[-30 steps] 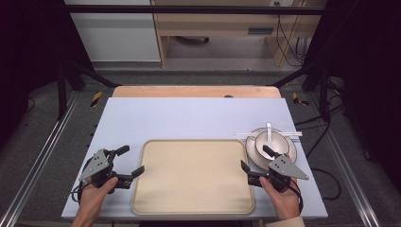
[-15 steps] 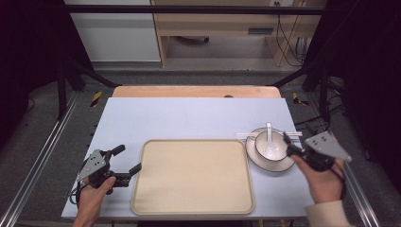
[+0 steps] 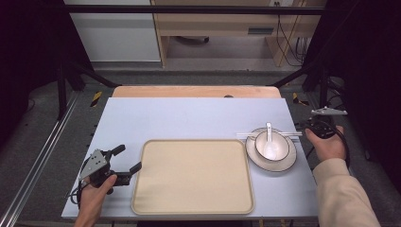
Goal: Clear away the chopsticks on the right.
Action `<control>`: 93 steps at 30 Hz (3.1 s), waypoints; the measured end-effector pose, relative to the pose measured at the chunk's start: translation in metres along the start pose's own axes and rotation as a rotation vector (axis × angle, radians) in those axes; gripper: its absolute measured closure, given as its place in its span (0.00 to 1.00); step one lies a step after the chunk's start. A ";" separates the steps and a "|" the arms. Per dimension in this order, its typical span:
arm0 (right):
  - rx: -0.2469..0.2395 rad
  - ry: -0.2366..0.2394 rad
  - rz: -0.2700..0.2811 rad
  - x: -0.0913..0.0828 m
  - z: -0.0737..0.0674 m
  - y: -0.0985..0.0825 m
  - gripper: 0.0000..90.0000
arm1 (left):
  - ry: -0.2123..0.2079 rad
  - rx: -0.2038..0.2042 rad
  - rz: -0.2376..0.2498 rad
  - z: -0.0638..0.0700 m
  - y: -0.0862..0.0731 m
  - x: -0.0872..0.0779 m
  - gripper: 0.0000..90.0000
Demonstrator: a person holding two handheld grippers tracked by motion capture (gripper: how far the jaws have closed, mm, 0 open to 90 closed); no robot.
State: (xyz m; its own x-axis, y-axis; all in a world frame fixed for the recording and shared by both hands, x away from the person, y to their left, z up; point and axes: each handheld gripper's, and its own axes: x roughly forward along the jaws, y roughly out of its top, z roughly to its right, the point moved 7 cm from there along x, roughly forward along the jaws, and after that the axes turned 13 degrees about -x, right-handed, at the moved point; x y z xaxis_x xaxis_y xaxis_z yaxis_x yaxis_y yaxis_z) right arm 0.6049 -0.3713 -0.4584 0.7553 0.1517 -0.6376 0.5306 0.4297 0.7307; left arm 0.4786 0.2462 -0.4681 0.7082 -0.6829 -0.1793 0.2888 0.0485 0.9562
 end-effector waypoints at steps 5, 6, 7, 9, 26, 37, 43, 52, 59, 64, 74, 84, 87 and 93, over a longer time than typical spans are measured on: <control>-0.002 0.042 -0.073 0.026 0.001 -0.003 1.00 | -0.004 0.000 -0.011 0.002 -0.002 0.002 0.07; -0.002 0.042 -0.073 0.026 0.001 -0.003 1.00 | -0.004 0.000 -0.011 0.002 -0.002 0.002 0.07; -0.010 0.050 -0.084 0.031 0.000 -0.002 1.00 | -0.003 0.000 -0.011 0.002 -0.003 0.003 0.07; -0.014 0.056 -0.106 0.034 -0.002 -0.003 1.00 | -0.002 0.000 -0.016 0.001 -0.004 0.003 0.07; -0.066 0.089 -0.210 0.025 -0.010 -0.021 1.00 | -0.007 0.003 -0.022 0.003 -0.005 0.005 0.07; -0.067 0.122 -0.217 -0.002 -0.028 -0.040 0.99 | -0.011 0.009 -0.041 0.004 -0.007 0.007 0.07; -0.105 0.100 -0.126 -0.017 -0.027 -0.036 0.87 | -0.011 0.011 -0.048 0.005 -0.008 0.008 0.07; -0.192 0.190 -0.049 -0.016 -0.040 -0.031 0.84 | -0.007 0.015 -0.052 0.004 -0.009 0.008 0.07; -0.200 0.218 -0.055 -0.012 -0.043 -0.033 0.85 | -0.006 0.011 -0.053 0.003 -0.009 0.008 0.07; -0.219 0.233 -0.055 -0.010 -0.044 -0.034 0.85 | -0.004 0.010 -0.057 0.004 -0.010 0.009 0.07; -0.242 0.257 -0.068 0.001 -0.047 -0.037 0.90 | 0.001 0.008 -0.059 0.003 -0.010 0.009 0.08; -0.221 0.227 -0.045 -0.004 -0.047 -0.034 0.93 | 0.004 0.005 -0.055 0.002 -0.009 0.008 0.08; -0.180 0.172 0.013 -0.023 -0.042 -0.022 0.93 | 0.011 0.007 -0.053 0.000 -0.008 0.007 0.08; -0.180 0.090 0.119 -0.075 -0.060 0.002 0.93 | 0.021 0.004 -0.046 -0.001 -0.008 0.006 0.08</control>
State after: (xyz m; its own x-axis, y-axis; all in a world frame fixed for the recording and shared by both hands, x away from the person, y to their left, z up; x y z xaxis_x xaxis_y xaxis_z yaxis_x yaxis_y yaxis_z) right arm 0.5264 -0.3284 -0.4237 0.7667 0.2863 -0.5747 0.3565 0.5546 0.7519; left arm 0.4812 0.2425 -0.4768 0.7077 -0.6686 -0.2282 0.3187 0.0139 0.9477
